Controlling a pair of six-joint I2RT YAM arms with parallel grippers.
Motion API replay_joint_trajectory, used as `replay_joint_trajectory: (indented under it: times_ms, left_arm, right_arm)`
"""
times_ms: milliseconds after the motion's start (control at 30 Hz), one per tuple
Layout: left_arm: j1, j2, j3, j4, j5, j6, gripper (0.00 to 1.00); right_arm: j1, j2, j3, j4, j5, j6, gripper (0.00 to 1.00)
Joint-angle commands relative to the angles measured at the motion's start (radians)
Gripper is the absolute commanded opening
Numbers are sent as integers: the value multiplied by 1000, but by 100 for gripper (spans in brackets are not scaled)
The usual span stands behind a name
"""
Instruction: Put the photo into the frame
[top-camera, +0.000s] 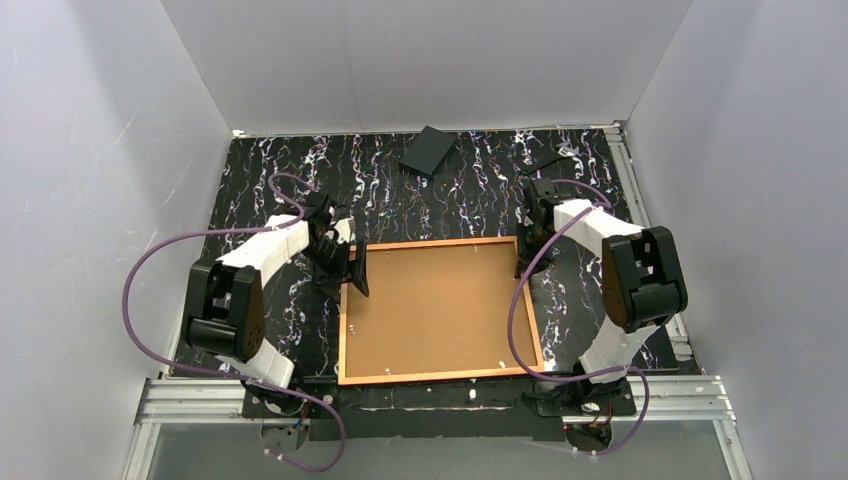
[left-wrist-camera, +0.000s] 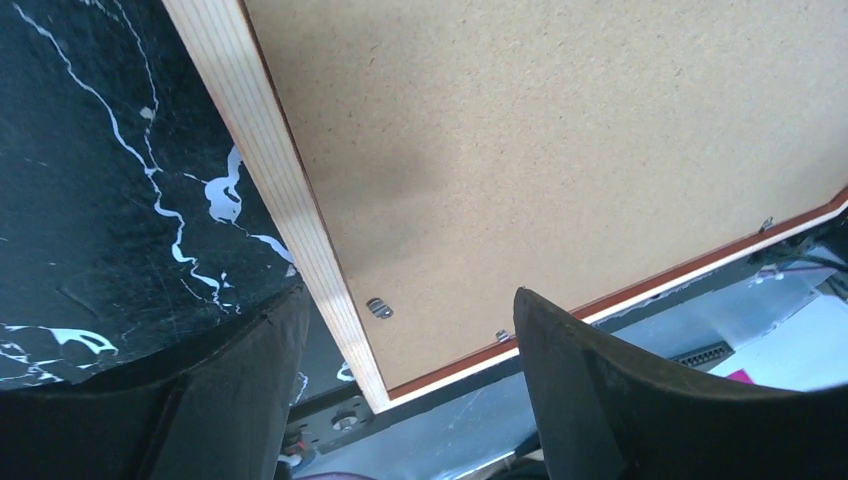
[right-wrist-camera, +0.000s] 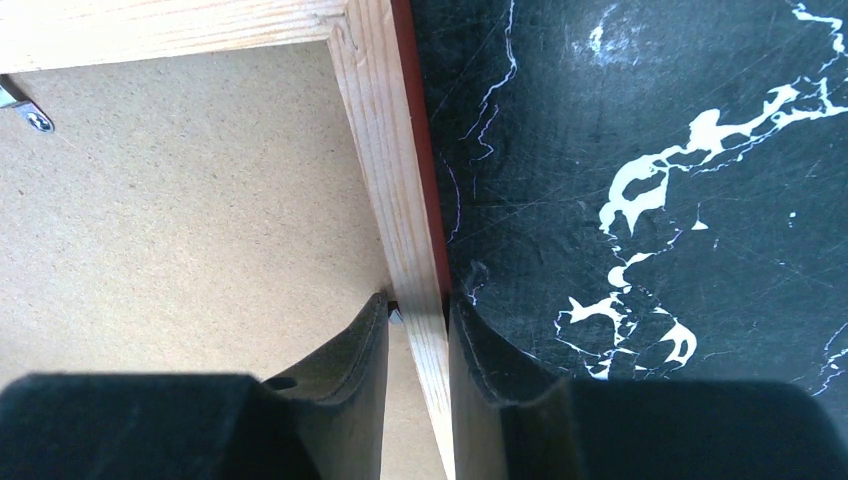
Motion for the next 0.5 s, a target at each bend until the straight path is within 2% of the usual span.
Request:
replay_joint_trajectory:
  times_ms: [0,167,300,467]
  left_arm:
    - [-14,-66,-80,-56,-9,-88,75]
    - [-30,-136,-170,-46,-98,-177,75]
    - [-79,-204,-251,9,-211,-242,75]
    - [-137,-226,-293,-11,-355,-313,72]
  right_arm:
    - [-8,-4,61,7,59,-25,3]
    - [-9,-8,54,2,54,-24,3]
    - [-9,-24,46,2,47,-20,3]
    - [-9,-34,26,9,40,-12,3]
